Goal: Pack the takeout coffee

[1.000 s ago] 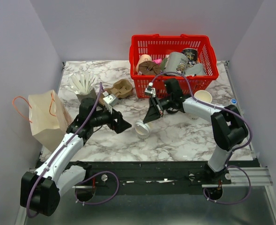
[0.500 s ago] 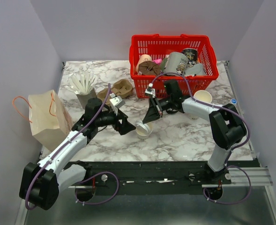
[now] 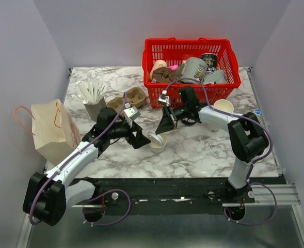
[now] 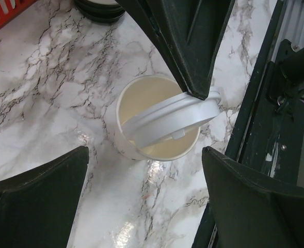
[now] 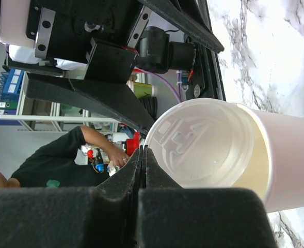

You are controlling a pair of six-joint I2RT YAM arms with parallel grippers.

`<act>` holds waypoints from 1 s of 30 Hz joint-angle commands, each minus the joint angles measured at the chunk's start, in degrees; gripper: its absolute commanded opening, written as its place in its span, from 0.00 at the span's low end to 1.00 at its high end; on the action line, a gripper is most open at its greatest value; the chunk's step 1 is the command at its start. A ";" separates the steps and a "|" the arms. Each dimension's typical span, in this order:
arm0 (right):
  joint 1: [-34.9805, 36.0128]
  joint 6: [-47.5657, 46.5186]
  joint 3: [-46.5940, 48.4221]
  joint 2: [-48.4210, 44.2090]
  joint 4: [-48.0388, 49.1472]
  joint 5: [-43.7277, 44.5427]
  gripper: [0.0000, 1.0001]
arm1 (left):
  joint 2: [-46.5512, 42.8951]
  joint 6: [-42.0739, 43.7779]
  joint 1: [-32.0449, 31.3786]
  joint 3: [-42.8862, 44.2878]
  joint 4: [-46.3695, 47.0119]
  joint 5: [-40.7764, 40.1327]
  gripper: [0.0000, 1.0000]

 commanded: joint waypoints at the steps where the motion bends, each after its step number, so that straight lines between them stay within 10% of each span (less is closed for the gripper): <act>1: -0.65 1.48 1.70 1.82 -0.18 1.11 0.07 | 1.54 3.24 -0.33 2.13 1.79 0.72 0.98; 30: -3.55 -13.63 3.81 -0.73 -15.46 10.77 0.25 | 4.01 -0.19 -0.33 2.04 5.66 1.52 0.98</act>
